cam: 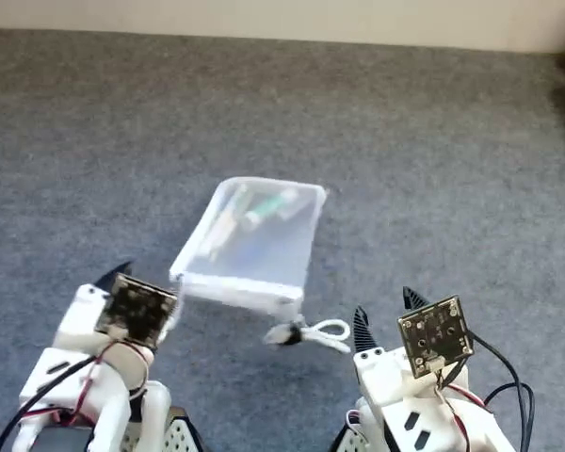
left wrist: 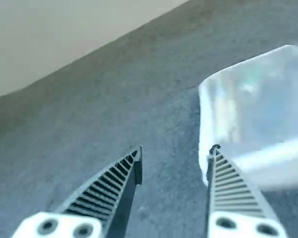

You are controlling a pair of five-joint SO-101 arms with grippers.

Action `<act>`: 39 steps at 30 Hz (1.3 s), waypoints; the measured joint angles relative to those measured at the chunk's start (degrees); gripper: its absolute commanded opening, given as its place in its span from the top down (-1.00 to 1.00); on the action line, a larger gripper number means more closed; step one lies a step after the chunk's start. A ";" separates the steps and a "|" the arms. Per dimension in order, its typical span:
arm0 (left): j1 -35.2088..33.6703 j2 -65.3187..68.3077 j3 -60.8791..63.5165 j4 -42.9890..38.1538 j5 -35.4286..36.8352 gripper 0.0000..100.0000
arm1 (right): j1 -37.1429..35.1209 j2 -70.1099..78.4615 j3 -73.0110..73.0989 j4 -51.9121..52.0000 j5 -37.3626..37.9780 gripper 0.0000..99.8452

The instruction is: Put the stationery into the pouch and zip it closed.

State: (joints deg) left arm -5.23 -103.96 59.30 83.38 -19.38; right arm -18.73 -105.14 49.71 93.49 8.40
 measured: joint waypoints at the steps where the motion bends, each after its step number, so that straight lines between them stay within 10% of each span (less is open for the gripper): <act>1: -2.29 0.00 0.00 0.00 0.00 0.57 | 0.00 0.00 0.00 0.00 0.00 0.57; 15: -11.60 0.00 10.29 -0.26 0.00 0.57 | 3.43 0.00 11.69 -6.33 0.00 0.57; 21: -12.92 0.00 19.43 -7.56 0.00 0.57 | 15.03 0.18 28.40 -21.36 0.00 0.57; 39: -13.10 0.26 35.60 -24.97 10.81 0.57 | 16.09 0.70 45.63 -25.76 -9.23 0.57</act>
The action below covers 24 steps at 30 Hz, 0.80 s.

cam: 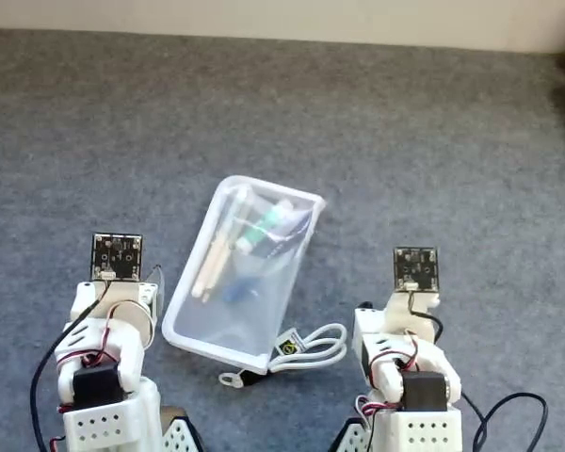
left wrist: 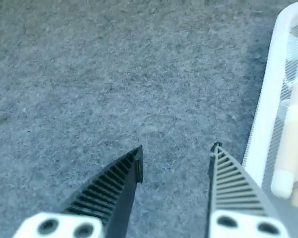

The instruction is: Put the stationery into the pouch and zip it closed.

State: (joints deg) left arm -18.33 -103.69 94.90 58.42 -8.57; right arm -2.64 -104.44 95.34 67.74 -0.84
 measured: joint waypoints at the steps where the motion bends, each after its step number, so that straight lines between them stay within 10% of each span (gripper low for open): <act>1: 0.00 0.00 0.00 0.00 0.00 0.57 | 0.00 0.00 0.09 0.00 -1.14 0.57; 12: 3.87 0.09 0.97 0.00 -0.18 0.89 | 0.00 0.00 0.26 -1.23 -3.34 0.98; 24: 7.38 0.09 0.97 0.00 -7.91 0.99 | 0.00 0.00 0.26 -1.23 -3.34 0.99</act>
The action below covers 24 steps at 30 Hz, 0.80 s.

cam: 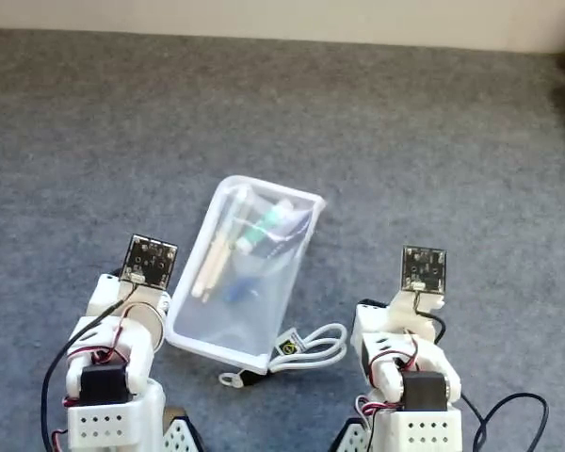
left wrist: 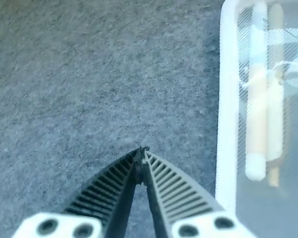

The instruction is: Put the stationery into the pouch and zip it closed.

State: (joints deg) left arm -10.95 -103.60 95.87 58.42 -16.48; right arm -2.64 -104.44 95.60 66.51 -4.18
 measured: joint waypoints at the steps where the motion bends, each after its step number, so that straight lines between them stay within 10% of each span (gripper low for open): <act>1: -0.09 0.00 0.00 0.00 0.00 0.99 | 0.00 0.00 0.00 0.00 0.00 0.99; 13: 0.18 0.00 0.00 0.70 0.00 0.99 | 0.00 0.00 0.00 3.52 0.00 0.99; 24: 0.18 0.00 0.00 17.14 0.00 0.99 | 4.31 0.00 0.00 4.75 0.00 0.99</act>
